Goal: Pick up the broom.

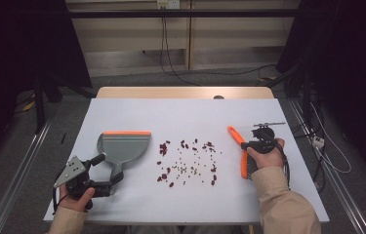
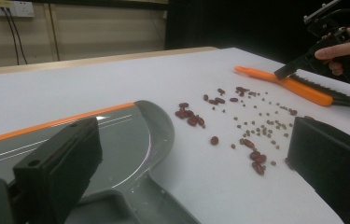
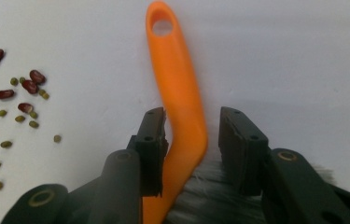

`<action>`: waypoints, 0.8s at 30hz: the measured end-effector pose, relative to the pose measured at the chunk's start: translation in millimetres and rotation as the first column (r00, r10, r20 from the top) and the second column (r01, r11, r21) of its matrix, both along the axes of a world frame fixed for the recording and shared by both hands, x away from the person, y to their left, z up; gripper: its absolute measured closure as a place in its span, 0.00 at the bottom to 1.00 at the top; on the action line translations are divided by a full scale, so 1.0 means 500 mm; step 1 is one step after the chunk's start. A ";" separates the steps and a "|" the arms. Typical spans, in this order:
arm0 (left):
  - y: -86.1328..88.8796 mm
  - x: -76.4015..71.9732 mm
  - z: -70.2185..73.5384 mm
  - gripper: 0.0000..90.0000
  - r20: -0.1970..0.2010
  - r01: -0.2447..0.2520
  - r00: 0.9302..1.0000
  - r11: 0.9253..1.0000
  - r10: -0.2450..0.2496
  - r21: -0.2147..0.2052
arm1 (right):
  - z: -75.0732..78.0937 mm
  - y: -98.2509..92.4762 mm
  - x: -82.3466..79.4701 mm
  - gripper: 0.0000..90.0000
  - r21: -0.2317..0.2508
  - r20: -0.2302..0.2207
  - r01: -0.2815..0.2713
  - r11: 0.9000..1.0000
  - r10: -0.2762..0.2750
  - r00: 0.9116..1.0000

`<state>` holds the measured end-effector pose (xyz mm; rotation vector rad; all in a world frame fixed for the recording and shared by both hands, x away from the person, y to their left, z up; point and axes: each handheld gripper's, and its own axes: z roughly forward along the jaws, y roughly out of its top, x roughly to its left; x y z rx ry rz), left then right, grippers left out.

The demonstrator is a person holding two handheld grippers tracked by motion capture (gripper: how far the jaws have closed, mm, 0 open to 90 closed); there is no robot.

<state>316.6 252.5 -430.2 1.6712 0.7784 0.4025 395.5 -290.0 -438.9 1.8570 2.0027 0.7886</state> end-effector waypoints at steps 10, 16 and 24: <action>0.000 0.002 -0.001 0.03 -0.003 0.000 1.000 1.000 0.000 0.001 | -0.013 0.027 0.000 0.73 -0.011 0.017 -0.044 0.999 0.044 0.999; 0.001 0.002 -0.001 0.03 -0.001 -0.001 1.000 1.000 0.001 0.002 | -0.019 0.035 0.001 0.74 -0.069 0.010 -0.075 0.995 0.076 0.997; 0.001 0.006 0.002 0.03 0.004 -0.007 1.000 1.000 0.007 -0.008 | -0.017 0.032 0.016 0.75 -0.059 -0.031 -0.087 0.994 0.085 0.996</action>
